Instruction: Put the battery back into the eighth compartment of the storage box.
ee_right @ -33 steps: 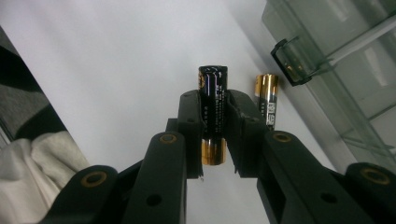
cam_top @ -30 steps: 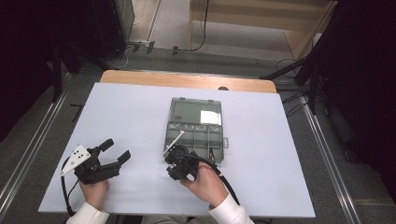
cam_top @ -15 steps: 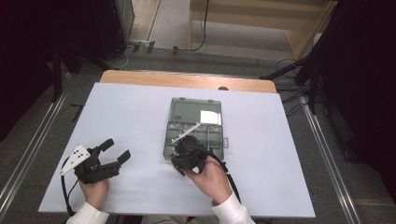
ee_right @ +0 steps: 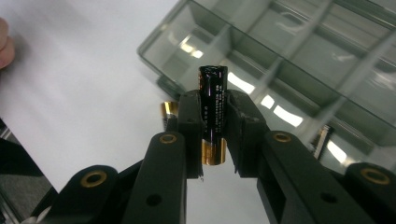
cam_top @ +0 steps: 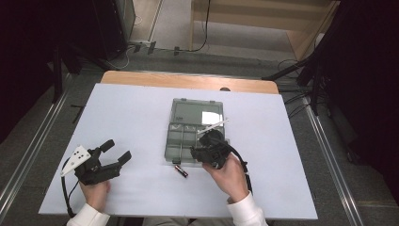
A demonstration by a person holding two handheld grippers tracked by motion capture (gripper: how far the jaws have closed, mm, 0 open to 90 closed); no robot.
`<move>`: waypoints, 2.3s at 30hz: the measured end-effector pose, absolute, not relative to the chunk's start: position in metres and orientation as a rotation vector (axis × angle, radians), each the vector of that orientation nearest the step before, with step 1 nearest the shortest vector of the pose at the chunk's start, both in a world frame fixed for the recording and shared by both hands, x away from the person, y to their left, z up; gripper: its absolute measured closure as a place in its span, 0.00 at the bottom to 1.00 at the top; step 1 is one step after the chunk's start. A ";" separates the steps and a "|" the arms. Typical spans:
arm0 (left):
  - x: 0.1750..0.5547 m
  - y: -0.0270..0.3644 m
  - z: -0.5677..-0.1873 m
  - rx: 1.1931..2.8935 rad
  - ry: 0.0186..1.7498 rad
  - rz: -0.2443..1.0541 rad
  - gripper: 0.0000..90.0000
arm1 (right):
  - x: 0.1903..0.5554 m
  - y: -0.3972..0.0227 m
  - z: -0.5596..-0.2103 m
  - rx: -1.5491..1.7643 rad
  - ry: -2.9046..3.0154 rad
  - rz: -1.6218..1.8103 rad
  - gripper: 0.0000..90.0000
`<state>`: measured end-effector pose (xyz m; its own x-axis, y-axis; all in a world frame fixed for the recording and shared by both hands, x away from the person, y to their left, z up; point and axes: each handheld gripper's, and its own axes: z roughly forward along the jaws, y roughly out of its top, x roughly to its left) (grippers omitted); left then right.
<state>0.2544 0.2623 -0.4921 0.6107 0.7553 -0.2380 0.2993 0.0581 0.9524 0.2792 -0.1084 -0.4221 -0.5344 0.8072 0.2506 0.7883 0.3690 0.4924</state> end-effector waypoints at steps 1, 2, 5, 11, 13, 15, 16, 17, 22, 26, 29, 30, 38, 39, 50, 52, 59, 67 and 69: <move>0.254 0.262 -0.492 1.525 0.920 0.433 0.15 | 0.280 -0.113 -0.423 1.519 2.560 0.903 0.87; 0.254 0.262 -0.492 1.525 0.918 0.434 0.15 | 0.281 -0.117 -0.424 1.539 2.546 0.912 0.87; 0.254 0.262 -0.492 1.523 0.917 0.433 0.15 | 0.282 -0.129 -0.427 1.592 2.502 0.926 0.87; 0.253 0.262 -0.492 1.526 0.916 0.433 0.15 | 0.284 -0.145 -0.435 1.679 2.431 0.957 0.87; 0.253 0.262 -0.492 1.525 0.915 0.433 0.15 | 0.284 -0.147 -0.436 1.689 2.423 0.957 0.87; 0.253 0.262 -0.492 1.527 0.913 0.431 0.15 | 0.284 -0.151 -0.440 1.701 2.407 0.943 0.87; 0.253 0.262 -0.492 1.527 0.913 0.431 0.15 | 0.284 -0.156 -0.442 1.735 2.388 0.944 0.87; 0.253 0.262 -0.492 1.527 0.912 0.432 0.15 | 0.284 -0.159 -0.444 1.753 2.375 0.946 0.87; 0.253 0.261 -0.492 1.527 0.911 0.434 0.15 | 0.286 -0.175 -0.449 1.835 2.319 0.977 0.87; 0.253 0.261 -0.492 1.530 0.911 0.434 0.15 | 0.287 -0.182 -0.451 1.873 2.291 0.986 0.87; 0.253 0.261 -0.492 1.530 0.911 0.433 0.15 | 0.288 -0.185 -0.453 1.904 2.280 1.025 0.87; 0.253 0.261 -0.492 1.530 0.910 0.433 0.15 | 0.289 -0.185 -0.454 1.902 2.286 1.022 0.87; 0.252 0.262 -0.491 1.522 0.898 0.435 0.15 | 0.289 -0.178 -0.453 1.835 2.281 0.984 0.46; 0.252 0.262 -0.491 1.523 0.898 0.435 0.15 | 0.289 -0.177 -0.453 1.813 2.291 0.983 0.35; 0.251 0.261 -0.491 1.531 0.895 0.448 0.15 | 0.272 -0.159 -0.447 1.558 2.392 0.985 0.00; 0.251 0.260 -0.491 1.530 0.898 0.448 0.15 | 0.269 -0.154 -0.446 1.502 2.415 0.993 0.00; 0.250 0.260 -0.491 1.535 0.893 0.451 0.15 | 0.260 -0.136 -0.443 1.352 2.516 0.986 0.00; 0.250 0.261 -0.491 1.537 0.890 0.451 0.15 | 0.257 -0.110 -0.440 1.251 2.601 0.881 0.00; 0.250 0.260 -0.491 1.537 0.886 0.450 0.15 | 0.256 -0.104 -0.439 1.234 2.620 0.861 0.00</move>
<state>0.2496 0.2605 -0.4906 0.6298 0.7482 -0.2087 0.2733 0.0381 0.9612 0.2563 -0.1039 -0.4392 -0.6602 0.7401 0.1278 0.6717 0.5056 0.5415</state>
